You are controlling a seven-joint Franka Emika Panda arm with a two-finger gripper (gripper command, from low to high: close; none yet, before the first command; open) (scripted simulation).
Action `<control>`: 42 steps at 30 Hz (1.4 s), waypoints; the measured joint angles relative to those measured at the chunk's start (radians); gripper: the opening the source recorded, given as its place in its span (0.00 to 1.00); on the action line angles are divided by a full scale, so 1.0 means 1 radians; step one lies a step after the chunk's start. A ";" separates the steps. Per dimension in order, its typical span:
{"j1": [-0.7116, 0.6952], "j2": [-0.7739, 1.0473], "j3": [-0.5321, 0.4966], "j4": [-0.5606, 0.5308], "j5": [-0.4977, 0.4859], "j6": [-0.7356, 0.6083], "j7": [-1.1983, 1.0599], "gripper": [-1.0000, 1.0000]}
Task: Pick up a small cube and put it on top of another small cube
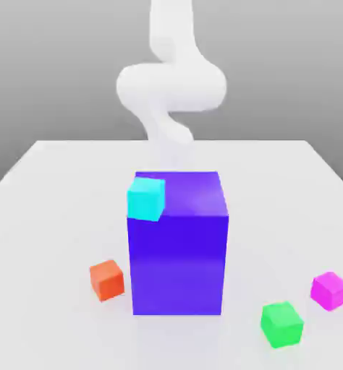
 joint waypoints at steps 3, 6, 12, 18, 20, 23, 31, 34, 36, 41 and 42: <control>0.046 0.117 0.032 -0.025 -0.054 0.046 -0.111 0.50; 0.092 0.229 0.058 -0.048 -0.101 0.090 -0.219 0.50; 0.186 0.449 0.100 -0.096 -0.171 0.177 -0.451 0.50; 0.283 0.662 0.154 -0.145 -0.194 0.272 -0.716 0.50; 0.325 0.730 0.173 -0.162 -0.190 0.305 -0.814 0.50; 0.346 0.830 0.213 -0.188 -0.170 0.356 -0.968 0.50; 0.426 1.101 0.189 -0.179 -0.260 0.535 -1.054 0.50; 0.443 1.124 0.169 -0.174 -0.271 0.553 -1.047 0.00; 0.443 1.124 0.169 -0.174 -0.271 0.552 -1.047 0.00; 0.414 1.072 0.206 -0.186 -0.236 0.512 -1.073 0.00; 0.398 1.040 0.227 -0.193 -0.213 0.488 -1.090 0.00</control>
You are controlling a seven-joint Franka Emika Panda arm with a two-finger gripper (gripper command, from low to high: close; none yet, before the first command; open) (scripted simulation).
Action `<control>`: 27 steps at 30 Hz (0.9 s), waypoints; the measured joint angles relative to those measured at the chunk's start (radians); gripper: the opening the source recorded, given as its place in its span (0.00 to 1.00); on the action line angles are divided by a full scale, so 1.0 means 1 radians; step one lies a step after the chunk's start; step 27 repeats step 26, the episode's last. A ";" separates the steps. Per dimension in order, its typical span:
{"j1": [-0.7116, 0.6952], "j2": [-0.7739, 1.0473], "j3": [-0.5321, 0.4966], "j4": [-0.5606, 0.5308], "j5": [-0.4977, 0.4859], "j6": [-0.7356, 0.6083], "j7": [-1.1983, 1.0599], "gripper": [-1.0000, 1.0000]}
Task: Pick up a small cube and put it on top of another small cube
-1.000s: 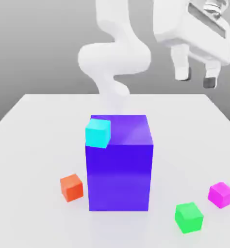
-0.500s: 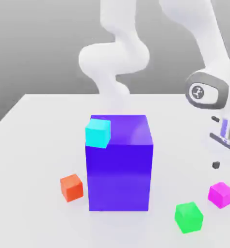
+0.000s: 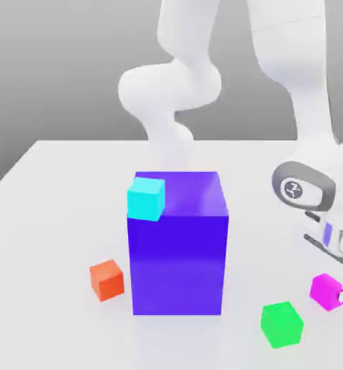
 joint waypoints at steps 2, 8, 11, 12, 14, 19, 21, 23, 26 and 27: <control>-0.025 -0.067 0.035 -0.016 0.051 -0.051 -0.039 0.00; -0.038 -0.139 -0.044 -0.017 0.105 -0.128 0.199 0.00; -0.053 -0.167 -0.086 -0.014 0.134 -0.156 0.346 0.00; -0.059 -0.177 -0.099 -0.013 0.145 -0.165 0.393 0.00; -0.072 -0.197 -0.122 -0.012 0.173 -0.182 0.485 0.00; -0.106 -0.196 -0.160 -0.007 0.228 -0.174 0.661 0.00; -0.102 -0.134 -0.169 -0.003 0.217 -0.115 0.680 0.00; -0.094 -0.074 -0.180 0.000 0.205 -0.058 0.692 1.00; -0.094 -0.074 -0.180 0.000 0.205 -0.058 0.692 1.00; -0.094 -0.074 -0.180 0.000 0.205 -0.058 0.692 1.00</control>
